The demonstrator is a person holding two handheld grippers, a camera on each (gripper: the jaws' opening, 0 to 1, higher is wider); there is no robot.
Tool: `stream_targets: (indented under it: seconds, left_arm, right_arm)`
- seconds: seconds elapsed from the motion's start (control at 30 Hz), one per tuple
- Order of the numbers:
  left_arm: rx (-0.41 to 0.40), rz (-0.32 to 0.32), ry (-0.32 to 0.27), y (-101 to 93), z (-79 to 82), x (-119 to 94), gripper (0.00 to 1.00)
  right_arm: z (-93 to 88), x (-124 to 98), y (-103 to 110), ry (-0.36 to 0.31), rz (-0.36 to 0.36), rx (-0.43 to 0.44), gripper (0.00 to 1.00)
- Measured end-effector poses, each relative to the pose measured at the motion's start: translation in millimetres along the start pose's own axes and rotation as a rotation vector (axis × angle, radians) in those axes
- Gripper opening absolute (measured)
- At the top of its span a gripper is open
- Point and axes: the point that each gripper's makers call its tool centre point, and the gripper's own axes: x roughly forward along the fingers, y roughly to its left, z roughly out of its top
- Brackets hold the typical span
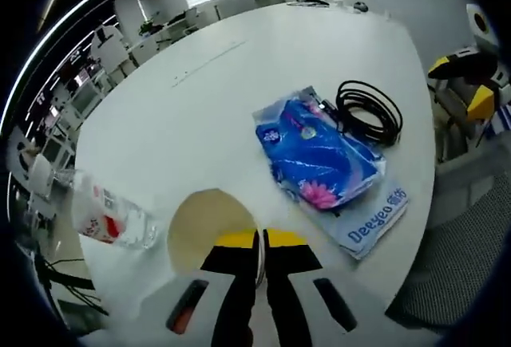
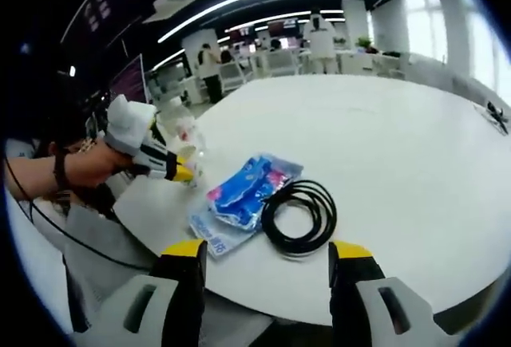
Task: Arrange the tabletop items into an orderly group along one side of the table until the central work area is clear of visible clutter.
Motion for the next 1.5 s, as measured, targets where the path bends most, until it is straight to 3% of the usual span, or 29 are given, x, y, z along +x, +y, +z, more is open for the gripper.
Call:
stream_targets:
  seconds: [0.6, 1.07, 1.5]
  left_arm:
    - [-0.029, 0.037, -0.03, 21.4, 13.4, 14.5, 0.0]
    - [-0.099, 0.085, -0.05, 62.7, 28.5, 28.8, 0.0]
    - [-0.118, 0.093, -0.057, 70.0, 41.8, 36.5, 0.0]
  right_arm:
    - [2.5, 8.4, 5.3, 0.023, 0.024, -0.013, 0.61]
    - [-0.6, 11.3, -1.6, 0.04, 0.025, -0.008, 0.61]
    - [7.0, 10.4, -5.4, 0.04, 0.02, -0.012, 0.61]
